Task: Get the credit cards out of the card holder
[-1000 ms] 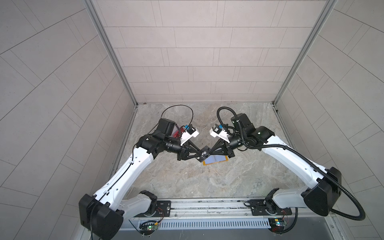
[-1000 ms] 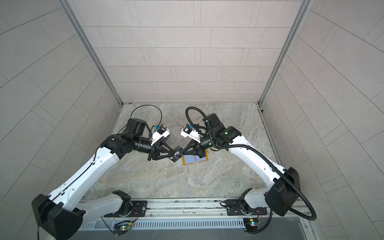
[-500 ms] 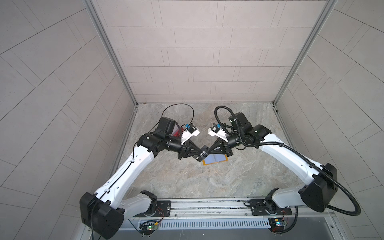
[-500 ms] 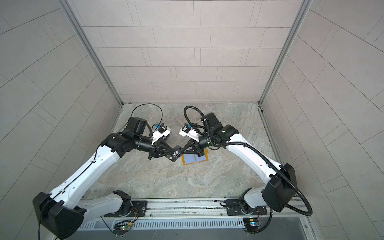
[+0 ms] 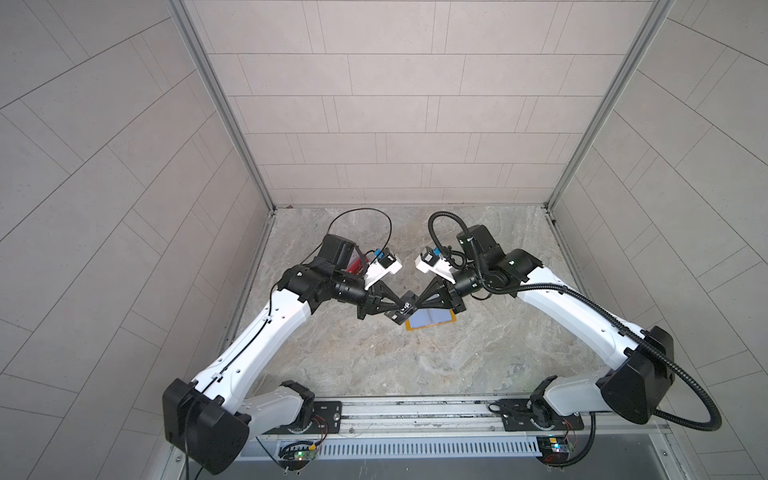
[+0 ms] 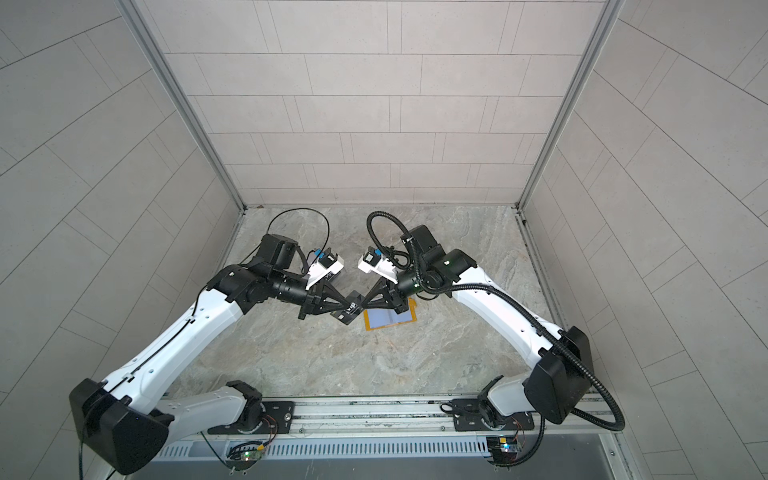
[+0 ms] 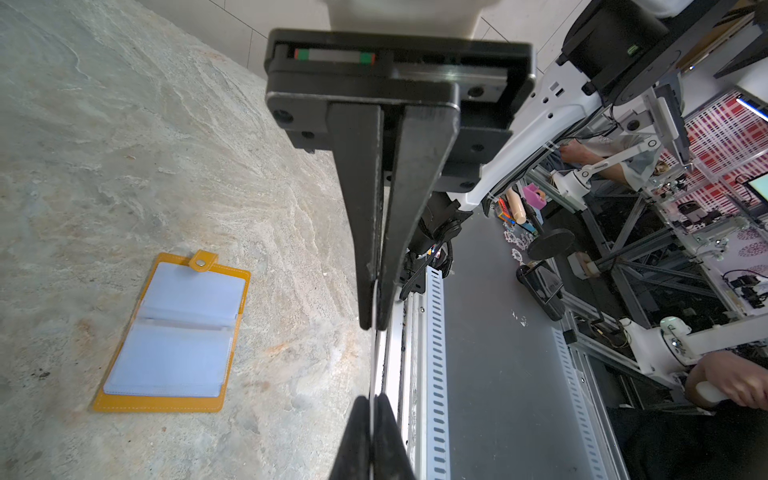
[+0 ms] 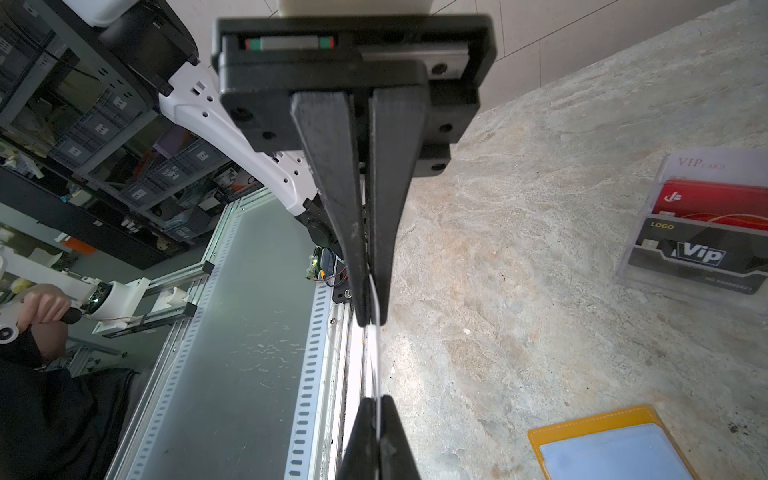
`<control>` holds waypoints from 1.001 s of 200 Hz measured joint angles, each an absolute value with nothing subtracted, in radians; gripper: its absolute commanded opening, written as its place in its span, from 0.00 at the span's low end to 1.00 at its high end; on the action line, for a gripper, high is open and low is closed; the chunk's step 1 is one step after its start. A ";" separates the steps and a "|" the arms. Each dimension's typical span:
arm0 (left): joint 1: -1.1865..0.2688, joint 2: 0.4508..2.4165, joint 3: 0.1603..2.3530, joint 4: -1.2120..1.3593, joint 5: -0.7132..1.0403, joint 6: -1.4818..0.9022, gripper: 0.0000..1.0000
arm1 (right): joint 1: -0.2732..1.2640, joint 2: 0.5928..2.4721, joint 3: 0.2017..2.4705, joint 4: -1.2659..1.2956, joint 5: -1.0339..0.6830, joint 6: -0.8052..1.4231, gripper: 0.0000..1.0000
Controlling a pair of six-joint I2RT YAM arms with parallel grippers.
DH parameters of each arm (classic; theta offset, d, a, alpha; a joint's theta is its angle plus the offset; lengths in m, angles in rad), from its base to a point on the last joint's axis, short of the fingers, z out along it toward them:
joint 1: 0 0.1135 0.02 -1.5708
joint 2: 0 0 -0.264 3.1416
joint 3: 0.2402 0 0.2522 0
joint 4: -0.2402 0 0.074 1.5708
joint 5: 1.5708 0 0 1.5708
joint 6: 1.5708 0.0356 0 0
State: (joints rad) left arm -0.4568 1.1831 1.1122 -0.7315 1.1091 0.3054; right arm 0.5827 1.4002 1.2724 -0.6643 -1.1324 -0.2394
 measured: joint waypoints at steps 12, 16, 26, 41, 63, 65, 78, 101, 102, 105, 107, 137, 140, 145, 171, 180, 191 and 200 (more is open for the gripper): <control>-0.457 1.183 1.113 -0.733 1.100 0.305 0.00 | 0.583 1.404 1.274 -0.664 -1.131 -0.239 0.01; -0.457 1.183 1.113 -0.732 1.097 0.305 0.00 | 0.583 1.406 1.274 -0.664 -1.131 -0.238 0.03; -0.458 1.183 1.113 -0.732 1.086 0.305 0.00 | 0.583 1.409 1.275 -0.662 -1.126 -0.231 0.12; -0.459 1.183 1.113 -0.732 1.067 0.304 0.00 | 0.583 1.412 1.275 -0.656 -1.115 -0.217 0.27; -0.461 1.183 1.113 -0.731 1.006 0.293 0.00 | 0.582 1.414 1.275 -0.641 -1.092 -0.191 0.40; -0.461 1.183 1.113 -0.731 0.997 0.290 0.00 | 0.582 1.414 1.275 -0.640 -1.090 -0.182 0.41; -0.462 1.183 1.113 -0.729 0.936 0.277 0.00 | 0.582 1.414 1.272 -0.623 -1.068 -0.165 0.47; -0.463 1.192 1.113 -0.722 0.824 0.251 0.00 | 0.582 1.414 1.249 -0.577 -0.985 -0.120 0.58; -0.463 1.192 1.113 -0.722 0.817 0.250 0.00 | 0.582 1.414 1.248 -0.575 -0.982 -0.121 0.59; -0.462 1.195 1.113 -0.722 0.803 0.247 0.00 | 0.582 1.414 1.243 -0.571 -0.967 -0.104 0.60; -0.462 1.198 1.114 -0.721 0.791 0.245 0.00 | 0.582 1.414 1.242 -0.569 -0.959 -0.102 0.61; -0.448 1.252 1.134 -0.714 0.669 0.242 0.00 | 0.575 1.412 1.201 -0.527 -0.841 -0.044 0.72; -0.443 1.259 1.137 -0.714 0.662 0.245 0.00 | 0.575 1.411 1.195 -0.522 -0.828 -0.031 0.73; -0.438 1.267 1.141 -0.714 0.651 0.247 0.00 | 0.575 1.407 1.185 -0.517 -0.810 -0.028 0.73; -0.403 1.311 1.154 -0.708 0.591 0.268 0.00 | 0.573 1.377 1.135 -0.493 -0.696 0.007 0.75; -0.391 1.328 1.162 -0.708 0.561 0.273 0.00 | 0.572 1.363 1.121 -0.485 -0.647 0.023 0.76; -0.377 1.351 1.175 -0.710 0.527 0.279 0.00 | 0.570 1.345 1.103 -0.474 -0.587 0.036 0.76; -0.366 1.375 1.190 -0.709 0.501 0.282 0.00 | 0.569 1.332 1.090 -0.468 -0.536 0.048 0.77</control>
